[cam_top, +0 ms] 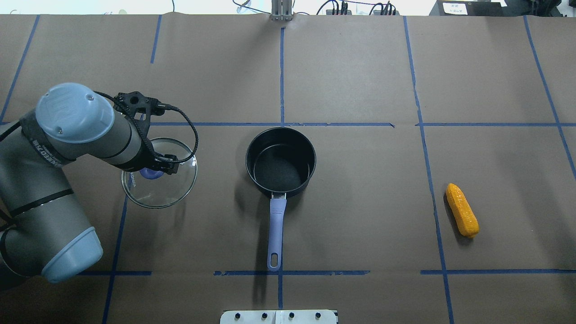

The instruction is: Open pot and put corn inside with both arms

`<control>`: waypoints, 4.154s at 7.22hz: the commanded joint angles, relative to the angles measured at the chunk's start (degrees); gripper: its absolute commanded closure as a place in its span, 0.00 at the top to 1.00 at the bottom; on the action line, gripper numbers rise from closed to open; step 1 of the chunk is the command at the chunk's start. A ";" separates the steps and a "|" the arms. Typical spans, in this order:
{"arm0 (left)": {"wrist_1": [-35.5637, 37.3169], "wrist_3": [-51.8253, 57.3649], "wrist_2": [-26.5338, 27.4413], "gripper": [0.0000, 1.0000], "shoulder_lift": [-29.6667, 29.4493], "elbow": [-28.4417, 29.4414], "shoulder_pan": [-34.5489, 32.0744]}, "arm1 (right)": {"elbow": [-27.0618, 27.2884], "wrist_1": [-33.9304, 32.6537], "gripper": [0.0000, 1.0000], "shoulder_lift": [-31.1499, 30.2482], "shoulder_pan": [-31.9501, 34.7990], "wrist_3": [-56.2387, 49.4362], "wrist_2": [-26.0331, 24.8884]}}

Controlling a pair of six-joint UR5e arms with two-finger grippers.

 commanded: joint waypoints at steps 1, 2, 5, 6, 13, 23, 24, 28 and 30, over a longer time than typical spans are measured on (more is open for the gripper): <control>-6.14 -0.06 -4.30 0.00 1.04 5.71 0.20 | -0.01 0.00 1.00 0.00 -0.43 0.03 0.03; -10.61 -1.19 -4.40 0.00 1.13 8.70 0.29 | -0.01 0.00 1.00 0.00 -0.61 0.03 0.12; -13.30 -2.08 -4.40 0.03 0.95 10.67 0.46 | -0.01 0.08 1.00 0.00 -0.87 0.03 0.12; -13.30 -1.91 -4.40 0.33 1.04 10.67 0.55 | -0.01 0.09 1.00 0.00 -0.87 0.03 0.12; -12.50 -1.47 -6.40 1.00 14.72 -5.40 -7.95 | 1.75 26.06 1.00 -0.78 -15.67 36.36 1.80; -12.68 3.99 -10.20 1.00 17.91 -5.77 -14.04 | 0.35 38.85 0.89 1.93 -48.07 66.12 -20.97; -12.68 3.99 -10.20 1.00 18.00 -6.12 -14.04 | 0.08 38.85 0.61 2.20 -48.16 66.30 -21.06; -12.51 3.90 -10.46 1.00 18.18 -7.78 -14.47 | 1.73 38.85 0.00 2.55 -48.16 67.60 -20.80; -12.50 4.33 -10.64 1.00 18.35 -8.31 -15.53 | 4.65 37.97 0.00 11.28 -48.25 78.18 -20.53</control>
